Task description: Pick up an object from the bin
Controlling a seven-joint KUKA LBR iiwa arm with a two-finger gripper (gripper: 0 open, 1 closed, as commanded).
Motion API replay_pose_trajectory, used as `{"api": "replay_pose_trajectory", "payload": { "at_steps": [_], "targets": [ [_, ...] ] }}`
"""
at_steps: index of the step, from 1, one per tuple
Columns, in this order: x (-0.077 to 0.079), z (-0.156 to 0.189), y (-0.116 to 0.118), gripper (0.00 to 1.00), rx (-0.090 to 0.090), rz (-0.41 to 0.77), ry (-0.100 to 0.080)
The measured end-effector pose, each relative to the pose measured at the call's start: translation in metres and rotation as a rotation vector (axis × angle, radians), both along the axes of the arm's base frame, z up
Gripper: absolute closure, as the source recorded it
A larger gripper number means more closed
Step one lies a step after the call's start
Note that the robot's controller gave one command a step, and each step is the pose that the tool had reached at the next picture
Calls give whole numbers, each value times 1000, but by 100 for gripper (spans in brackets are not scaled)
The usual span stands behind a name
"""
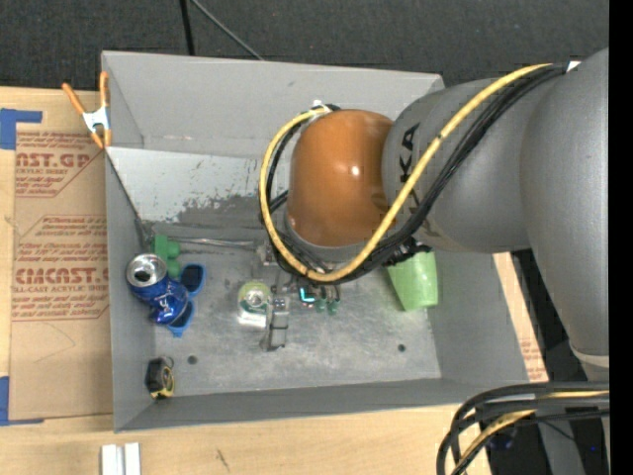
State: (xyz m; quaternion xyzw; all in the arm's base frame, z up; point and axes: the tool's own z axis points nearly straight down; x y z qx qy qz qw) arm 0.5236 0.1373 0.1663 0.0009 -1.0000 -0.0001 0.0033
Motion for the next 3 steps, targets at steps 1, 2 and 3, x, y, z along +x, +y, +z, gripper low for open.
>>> {"api": "replay_pose_trajectory", "payload": {
  "at_steps": [1,2,3],
  "targets": [
    [48,-101,-4,0,0,-79,-4],
    [48,-96,-3,100,1,-79,-8],
    [54,-75,38,100,0,-254,-10]
  ]
}}
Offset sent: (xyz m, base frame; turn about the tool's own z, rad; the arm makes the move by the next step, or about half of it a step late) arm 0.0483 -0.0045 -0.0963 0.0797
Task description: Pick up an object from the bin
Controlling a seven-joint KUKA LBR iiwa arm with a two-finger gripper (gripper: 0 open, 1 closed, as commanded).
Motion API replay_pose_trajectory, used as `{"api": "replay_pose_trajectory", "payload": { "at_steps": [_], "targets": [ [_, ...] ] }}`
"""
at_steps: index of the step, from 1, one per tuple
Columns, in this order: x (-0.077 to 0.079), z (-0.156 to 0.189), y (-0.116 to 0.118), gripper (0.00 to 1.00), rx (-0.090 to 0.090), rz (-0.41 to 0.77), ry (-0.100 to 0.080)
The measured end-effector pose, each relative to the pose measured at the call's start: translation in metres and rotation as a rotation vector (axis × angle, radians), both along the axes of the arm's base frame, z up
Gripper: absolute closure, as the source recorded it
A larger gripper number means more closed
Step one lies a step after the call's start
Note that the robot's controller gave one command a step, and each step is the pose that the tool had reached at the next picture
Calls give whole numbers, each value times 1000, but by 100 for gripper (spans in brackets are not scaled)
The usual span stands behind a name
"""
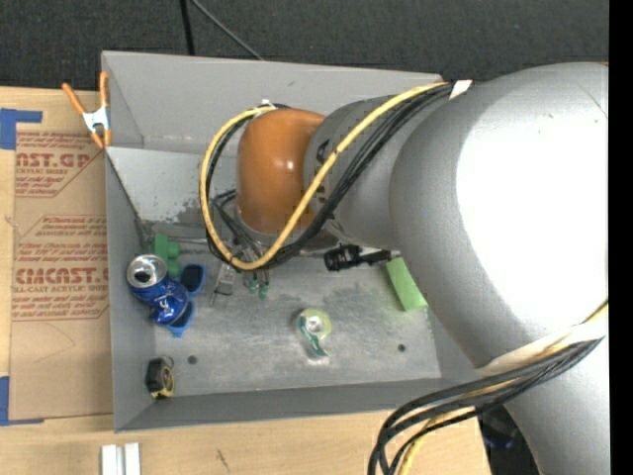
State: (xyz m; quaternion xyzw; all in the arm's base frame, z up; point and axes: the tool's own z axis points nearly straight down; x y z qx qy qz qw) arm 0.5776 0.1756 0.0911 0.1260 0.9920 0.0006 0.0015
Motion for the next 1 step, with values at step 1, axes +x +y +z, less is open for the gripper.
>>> {"api": "replay_pose_trajectory", "payload": {
  "at_steps": [1],
  "targets": [
    [0,-1,-1,0,0,-1,2]
  ]
}}
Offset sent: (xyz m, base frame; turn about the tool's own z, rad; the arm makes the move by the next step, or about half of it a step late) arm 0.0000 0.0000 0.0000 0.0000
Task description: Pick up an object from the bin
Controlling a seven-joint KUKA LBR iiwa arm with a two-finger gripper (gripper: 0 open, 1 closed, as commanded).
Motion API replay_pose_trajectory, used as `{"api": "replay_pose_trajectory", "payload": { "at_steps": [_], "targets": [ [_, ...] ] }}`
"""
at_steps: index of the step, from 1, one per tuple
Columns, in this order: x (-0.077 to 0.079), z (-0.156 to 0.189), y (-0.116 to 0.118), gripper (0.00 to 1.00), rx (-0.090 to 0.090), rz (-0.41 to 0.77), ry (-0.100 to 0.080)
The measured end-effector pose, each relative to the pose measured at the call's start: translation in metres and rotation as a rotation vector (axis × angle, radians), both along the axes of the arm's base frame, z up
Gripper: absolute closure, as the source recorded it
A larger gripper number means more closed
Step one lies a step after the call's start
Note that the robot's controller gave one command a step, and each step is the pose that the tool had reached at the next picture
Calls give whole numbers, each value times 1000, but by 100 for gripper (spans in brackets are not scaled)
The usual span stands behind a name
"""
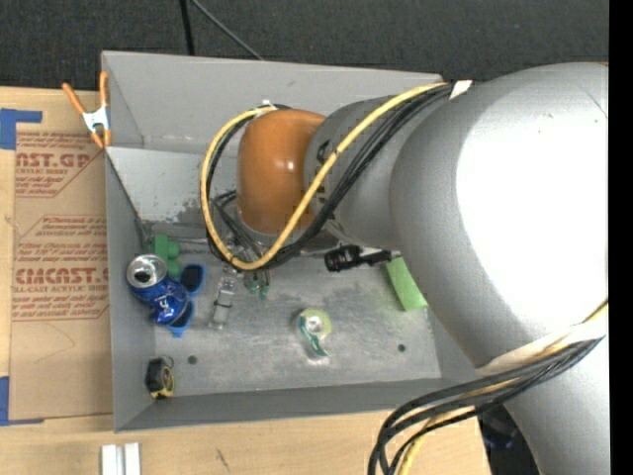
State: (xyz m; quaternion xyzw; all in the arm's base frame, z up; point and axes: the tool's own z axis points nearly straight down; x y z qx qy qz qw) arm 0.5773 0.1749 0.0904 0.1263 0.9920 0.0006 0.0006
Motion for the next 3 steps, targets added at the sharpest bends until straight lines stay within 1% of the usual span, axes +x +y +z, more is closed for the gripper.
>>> {"api": "replay_pose_trajectory", "payload": {
  "at_steps": [1,2,3],
  "targets": [
    [-41,-22,58,0,0,49,4],
    [-58,104,51,0,3,103,-7],
    [-50,-4,65,0,-10,86,10]
  ]
}}
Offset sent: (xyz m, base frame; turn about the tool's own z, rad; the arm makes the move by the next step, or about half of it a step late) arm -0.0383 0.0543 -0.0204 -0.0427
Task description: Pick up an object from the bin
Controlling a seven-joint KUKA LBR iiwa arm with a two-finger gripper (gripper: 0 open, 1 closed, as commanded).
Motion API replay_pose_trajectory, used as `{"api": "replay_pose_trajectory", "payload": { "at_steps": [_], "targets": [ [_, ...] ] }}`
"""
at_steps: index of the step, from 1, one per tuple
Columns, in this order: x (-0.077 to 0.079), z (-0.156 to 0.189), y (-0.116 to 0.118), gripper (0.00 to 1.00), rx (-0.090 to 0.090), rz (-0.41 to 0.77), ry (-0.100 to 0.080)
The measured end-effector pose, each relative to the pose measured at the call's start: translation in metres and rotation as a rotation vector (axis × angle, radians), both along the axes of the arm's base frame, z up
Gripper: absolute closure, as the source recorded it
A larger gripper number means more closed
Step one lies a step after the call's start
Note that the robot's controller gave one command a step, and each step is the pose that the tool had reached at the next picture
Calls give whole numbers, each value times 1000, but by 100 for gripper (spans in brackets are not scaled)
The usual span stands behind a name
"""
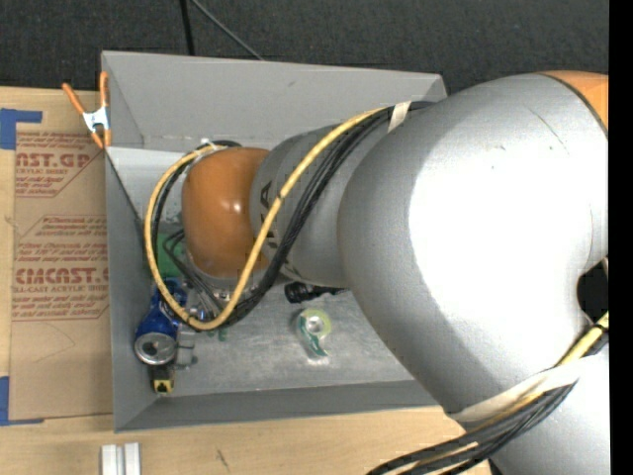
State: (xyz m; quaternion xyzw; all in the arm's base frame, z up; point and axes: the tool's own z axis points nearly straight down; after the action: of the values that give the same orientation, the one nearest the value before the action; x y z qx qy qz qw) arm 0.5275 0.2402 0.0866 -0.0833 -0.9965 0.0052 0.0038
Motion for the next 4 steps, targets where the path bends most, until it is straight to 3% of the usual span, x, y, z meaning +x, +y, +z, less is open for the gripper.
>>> {"api": "replay_pose_trajectory", "payload": {
  "at_steps": [1,2,3,4],
  "targets": [
    [1,5,4,100,9,0,-9],
    [60,45,3,100,12,13,-17],
    [59,55,-13,100,10,25,-12],
    [16,135,-13,100,13,382,-14]
  ]
}}
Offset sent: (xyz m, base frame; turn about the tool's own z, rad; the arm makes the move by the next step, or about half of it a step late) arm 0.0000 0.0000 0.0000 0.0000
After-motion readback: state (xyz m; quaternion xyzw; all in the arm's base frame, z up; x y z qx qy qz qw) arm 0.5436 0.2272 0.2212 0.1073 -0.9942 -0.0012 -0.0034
